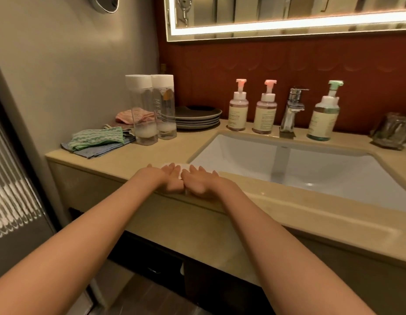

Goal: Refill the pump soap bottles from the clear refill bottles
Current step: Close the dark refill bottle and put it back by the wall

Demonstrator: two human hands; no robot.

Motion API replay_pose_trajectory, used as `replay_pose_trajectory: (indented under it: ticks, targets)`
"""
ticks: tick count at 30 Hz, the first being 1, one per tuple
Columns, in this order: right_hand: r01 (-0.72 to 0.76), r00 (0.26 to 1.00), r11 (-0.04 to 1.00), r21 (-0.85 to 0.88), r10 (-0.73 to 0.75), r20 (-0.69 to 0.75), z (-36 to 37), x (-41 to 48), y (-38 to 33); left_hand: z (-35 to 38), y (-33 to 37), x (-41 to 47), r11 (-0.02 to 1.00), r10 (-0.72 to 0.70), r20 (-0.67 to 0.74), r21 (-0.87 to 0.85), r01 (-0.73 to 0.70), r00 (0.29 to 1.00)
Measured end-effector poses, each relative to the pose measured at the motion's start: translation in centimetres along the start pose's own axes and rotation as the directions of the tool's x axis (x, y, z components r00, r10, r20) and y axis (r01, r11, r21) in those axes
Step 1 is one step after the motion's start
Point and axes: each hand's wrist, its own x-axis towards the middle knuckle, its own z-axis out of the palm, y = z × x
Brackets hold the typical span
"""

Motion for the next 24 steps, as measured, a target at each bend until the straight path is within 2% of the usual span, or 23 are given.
replay_pose_trajectory:
  ticks: [7, 16, 24]
  targets:
    - [-0.090, 0.995, 0.996, -0.003, 0.090, -0.034, 0.2, -4.4, 3.5, 0.3, 4.9, -1.7, 0.995, 0.102, -0.078, 0.015, -0.101, 0.992]
    - [-0.200, 0.977, 0.980, 0.002, 0.200, -0.072, 0.4, -9.8, 7.9, -0.4, 11.5, -3.6, 0.982, 0.191, -0.096, 0.016, -0.190, 0.977]
    - [-0.365, 0.912, 0.923, 0.125, 0.381, -0.152, -0.3, -17.6, 13.4, -1.6, 20.5, -6.3, 0.929, 0.367, -0.179, 0.123, -0.350, 0.913]
